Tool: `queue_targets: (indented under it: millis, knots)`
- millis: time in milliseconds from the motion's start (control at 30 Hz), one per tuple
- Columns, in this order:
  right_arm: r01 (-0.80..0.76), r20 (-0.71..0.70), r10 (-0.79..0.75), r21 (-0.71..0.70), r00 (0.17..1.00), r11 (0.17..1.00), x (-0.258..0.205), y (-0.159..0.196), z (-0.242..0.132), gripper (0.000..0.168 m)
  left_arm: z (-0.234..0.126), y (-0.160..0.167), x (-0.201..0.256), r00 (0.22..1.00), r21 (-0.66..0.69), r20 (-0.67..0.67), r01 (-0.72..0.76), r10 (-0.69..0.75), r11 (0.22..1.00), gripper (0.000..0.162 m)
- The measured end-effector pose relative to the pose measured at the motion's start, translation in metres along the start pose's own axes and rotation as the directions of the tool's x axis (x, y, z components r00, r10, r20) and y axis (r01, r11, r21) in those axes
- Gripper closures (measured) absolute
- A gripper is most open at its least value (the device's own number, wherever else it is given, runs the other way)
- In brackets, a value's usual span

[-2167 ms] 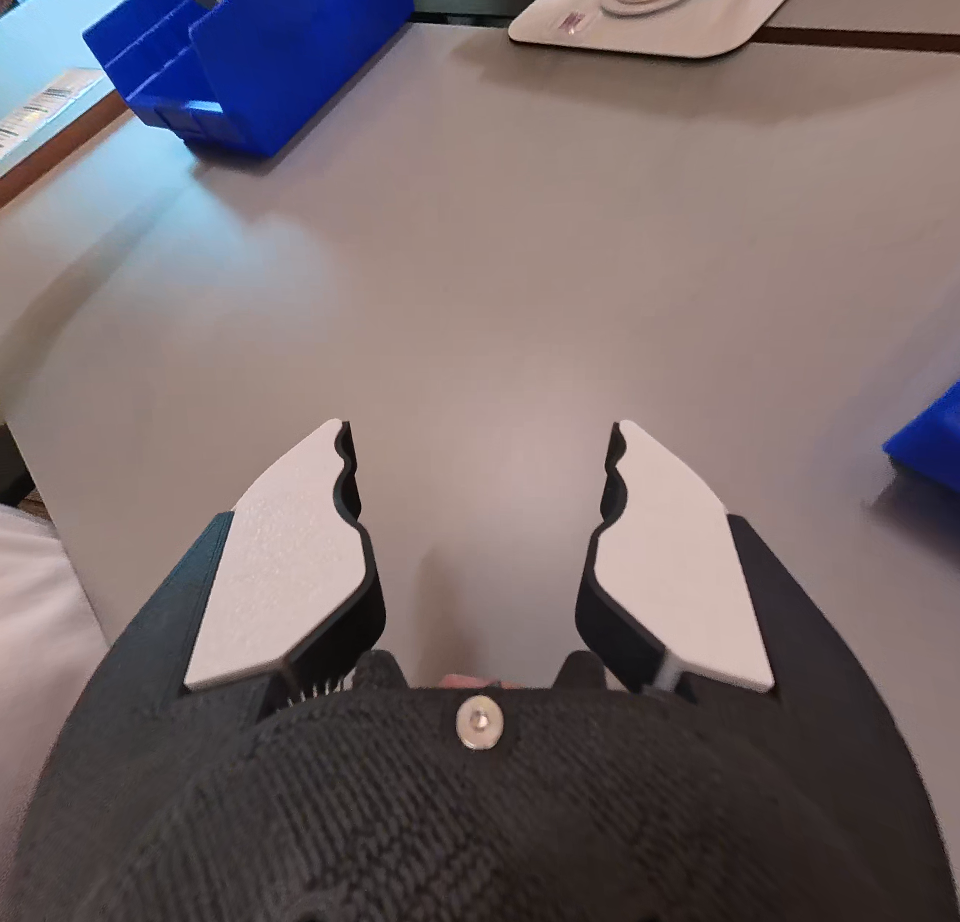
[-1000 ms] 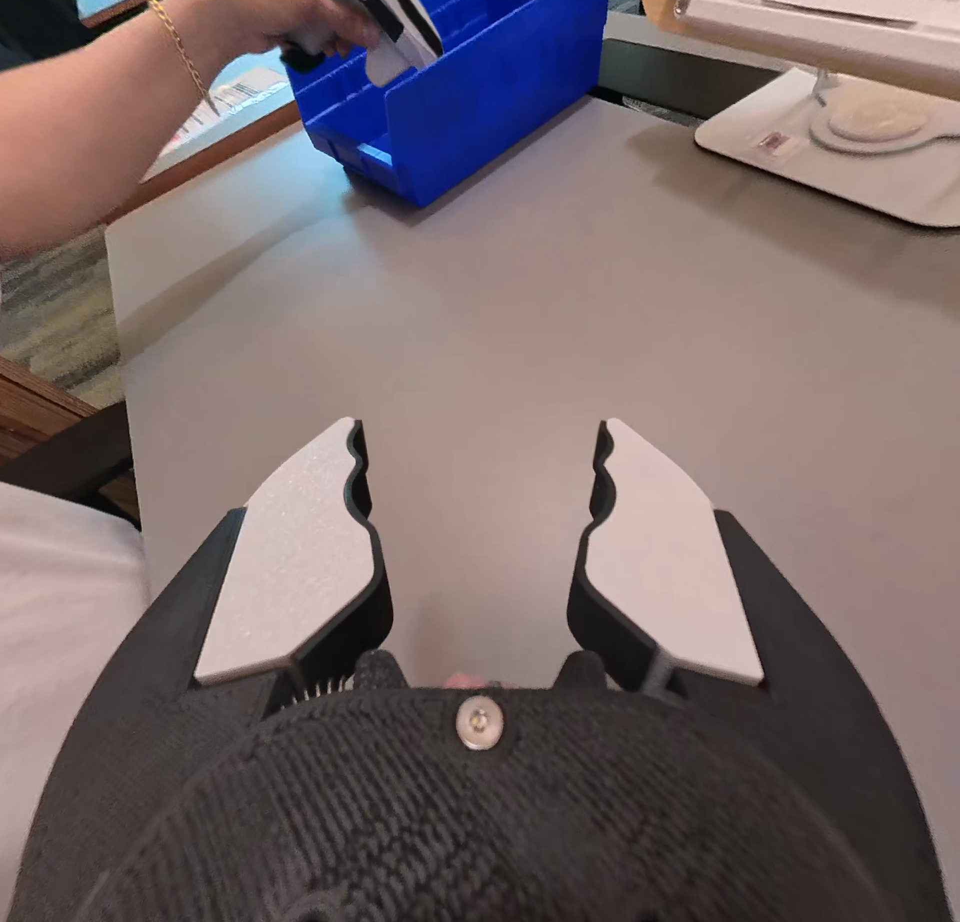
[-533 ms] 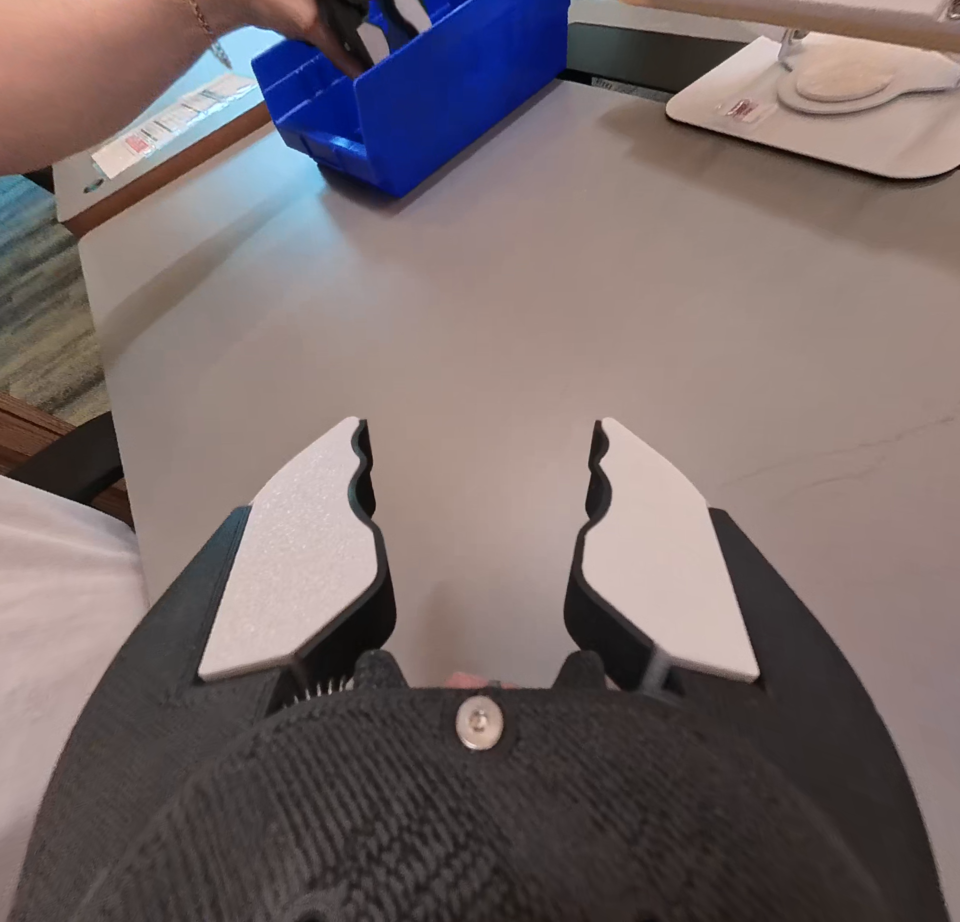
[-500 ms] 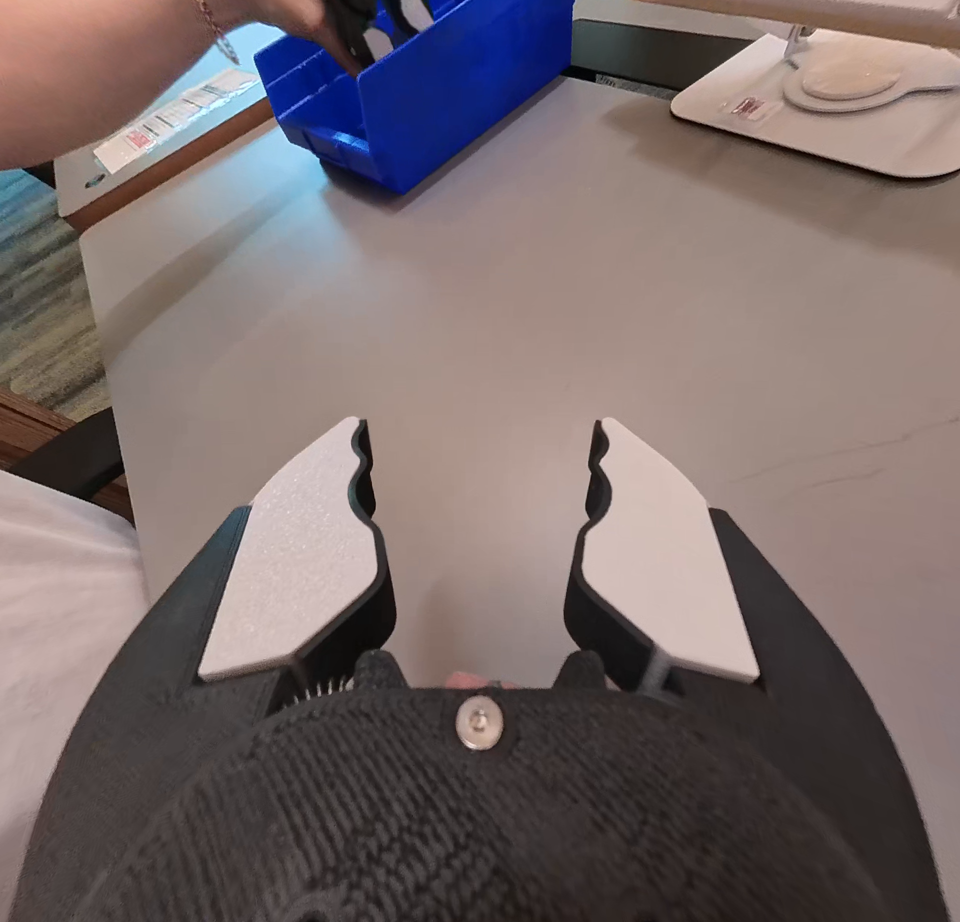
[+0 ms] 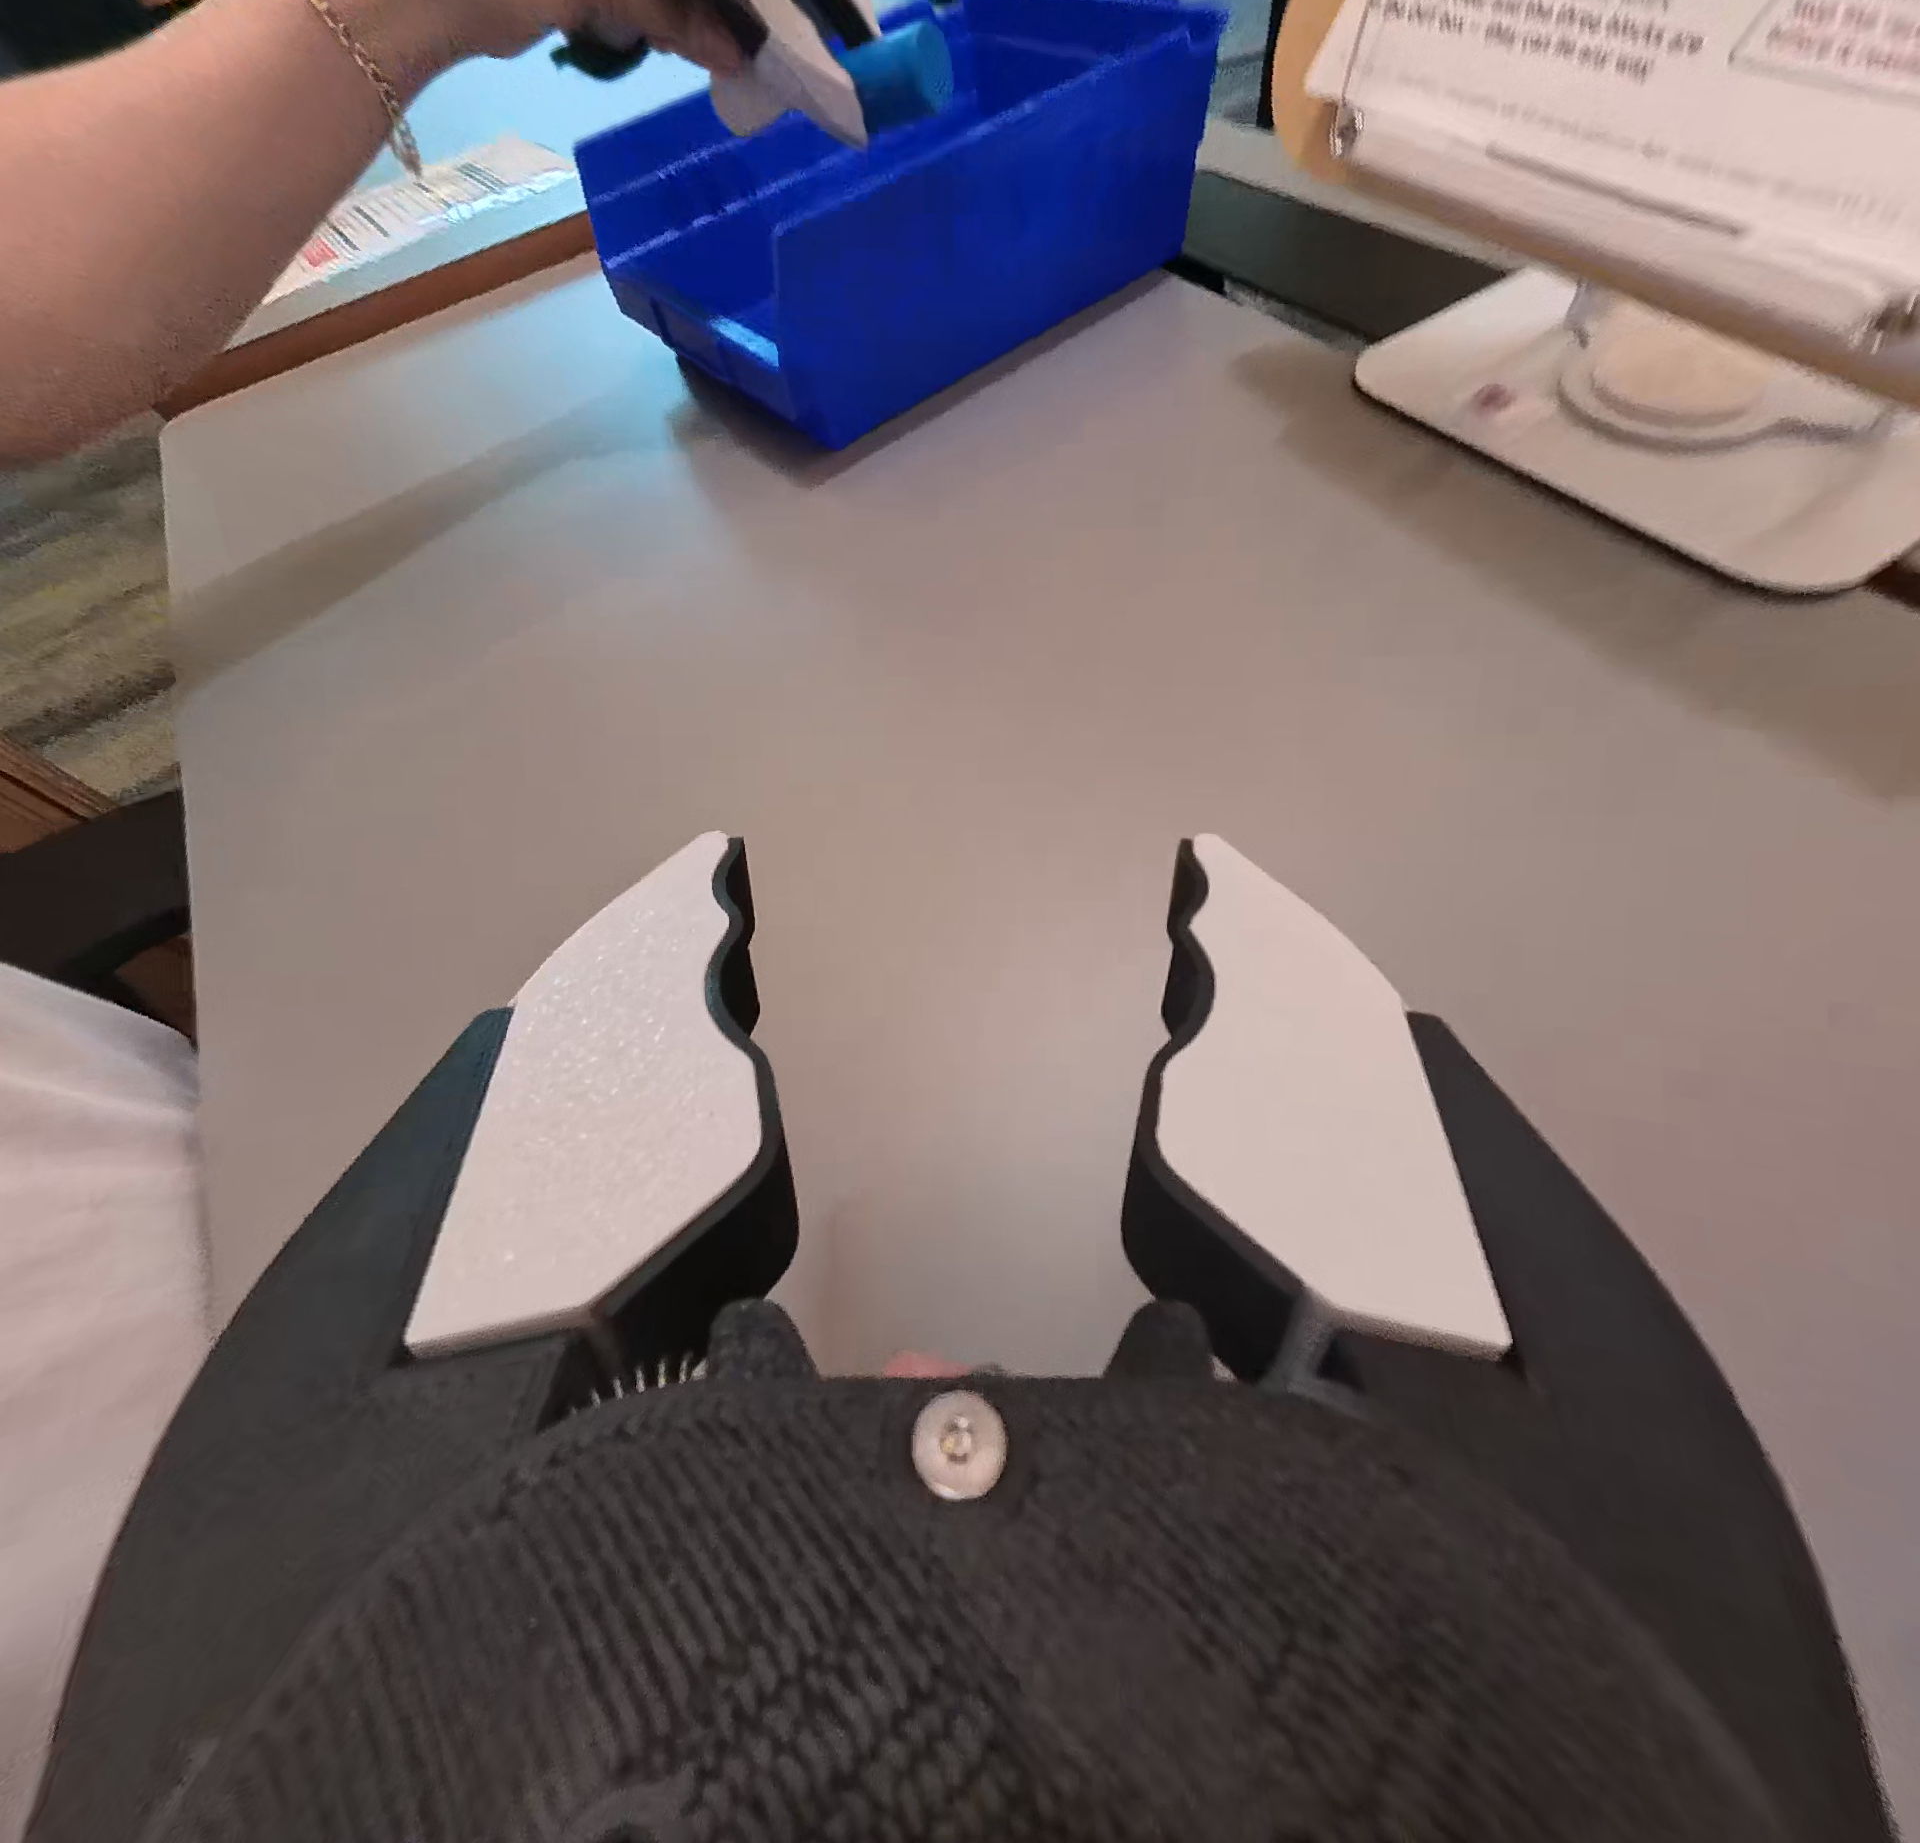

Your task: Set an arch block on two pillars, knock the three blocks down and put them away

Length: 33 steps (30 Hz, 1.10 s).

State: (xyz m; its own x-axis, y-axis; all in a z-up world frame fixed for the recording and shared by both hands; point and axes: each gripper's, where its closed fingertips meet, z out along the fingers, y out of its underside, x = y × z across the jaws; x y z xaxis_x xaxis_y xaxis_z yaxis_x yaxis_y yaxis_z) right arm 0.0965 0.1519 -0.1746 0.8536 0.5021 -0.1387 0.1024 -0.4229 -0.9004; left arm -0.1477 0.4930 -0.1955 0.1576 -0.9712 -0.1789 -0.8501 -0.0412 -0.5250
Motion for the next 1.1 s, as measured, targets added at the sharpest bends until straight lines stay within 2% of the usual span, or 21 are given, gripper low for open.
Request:
queue_targets:
  millis: [33, 133, 233, 433, 567, 700, 933, 1100]
  knots:
    - [0.028, 0.003, -0.028, 0.022, 1.0, 0.999, 0.001, -0.009, 0.001, 0.09, -0.015, -0.013, 0.005, 1.0, 0.066, 0.007, 0.023, -0.023, 0.998, 0.129]
    - [0.112, 0.01, -0.115, 0.139, 0.993, 0.984, -0.001, -0.047, 0.005, 0.09, -0.051, -0.059, 0.037, 0.998, 0.273, -0.011, 0.057, -0.056, 0.96, 0.129]
    - [0.178, 0.051, -0.194, 0.226, 0.98, 0.958, -0.006, -0.087, 0.011, 0.097, -0.071, -0.106, 0.092, 0.992, 0.46, -0.123, 0.089, -0.036, 0.884, 0.129]
    - [0.254, 0.194, -0.301, 0.235, 0.934, 0.938, -0.019, -0.138, 0.03, 0.104, -0.069, -0.177, 0.207, 0.952, 0.692, -0.262, 0.07, 0.16, 0.718, 0.129]
    - [0.311, 0.278, -0.353, 0.184, 0.893, 0.932, -0.028, -0.139, 0.031, 0.114, -0.052, -0.195, 0.258, 0.907, 0.737, -0.335, 0.084, 0.255, 0.67, 0.129]
    - [0.324, 0.309, -0.364, 0.175, 0.879, 0.93, -0.034, -0.13, 0.028, 0.12, -0.043, -0.206, 0.285, 0.889, 0.769, -0.362, 0.115, 0.281, 0.628, 0.129]
    - [0.296, 0.259, -0.351, 0.228, 0.9, 0.928, -0.03, -0.13, 0.023, 0.135, -0.046, -0.216, 0.297, 0.865, 0.793, -0.428, 0.22, 0.261, 0.568, 0.129]
    - [0.297, 0.27, -0.33, 0.156, 0.905, 0.942, -0.024, -0.122, 0.028, 0.136, -0.038, -0.214, 0.295, 0.884, 0.788, -0.41, 0.219, 0.224, 0.576, 0.129]
